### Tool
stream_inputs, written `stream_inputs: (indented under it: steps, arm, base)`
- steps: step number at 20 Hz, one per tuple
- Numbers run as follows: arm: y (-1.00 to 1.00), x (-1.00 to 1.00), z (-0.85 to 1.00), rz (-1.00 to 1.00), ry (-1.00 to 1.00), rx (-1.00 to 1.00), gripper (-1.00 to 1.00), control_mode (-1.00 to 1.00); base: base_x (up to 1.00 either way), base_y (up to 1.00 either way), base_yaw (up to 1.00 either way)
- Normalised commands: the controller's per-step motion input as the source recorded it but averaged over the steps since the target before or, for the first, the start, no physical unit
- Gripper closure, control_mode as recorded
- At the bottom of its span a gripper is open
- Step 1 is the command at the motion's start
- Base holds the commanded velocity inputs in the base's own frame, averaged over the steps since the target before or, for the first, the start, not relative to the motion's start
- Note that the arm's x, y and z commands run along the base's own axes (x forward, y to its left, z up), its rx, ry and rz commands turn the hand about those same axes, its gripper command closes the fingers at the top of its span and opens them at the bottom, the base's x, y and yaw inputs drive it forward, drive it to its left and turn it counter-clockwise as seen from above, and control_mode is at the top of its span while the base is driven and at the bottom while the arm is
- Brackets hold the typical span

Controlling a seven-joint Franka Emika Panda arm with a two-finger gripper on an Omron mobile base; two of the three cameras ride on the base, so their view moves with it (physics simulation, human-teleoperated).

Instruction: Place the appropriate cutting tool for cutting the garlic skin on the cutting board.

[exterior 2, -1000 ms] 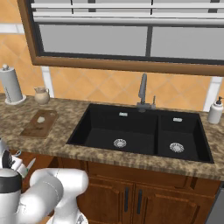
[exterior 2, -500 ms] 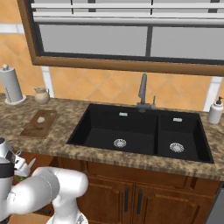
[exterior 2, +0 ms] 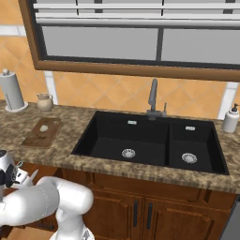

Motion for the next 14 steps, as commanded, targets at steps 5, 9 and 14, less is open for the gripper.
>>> stream_inputs:
  steps: [5,9,14]
  arm:
    - [0.0,0.15,-0.18,0.0,0.0,0.0,-1.0,-1.0]
    - [0.0,0.15,-0.26,0.0,0.0,0.0,-1.0,-1.0]
    - [0.0,0.19,-0.2,0.0,0.0,0.0,-1.0,-1.0]
  base:
    - [0.0,0.0,0.0]
    - [0.0,0.0,0.0]
    - [0.0,0.0,0.0]
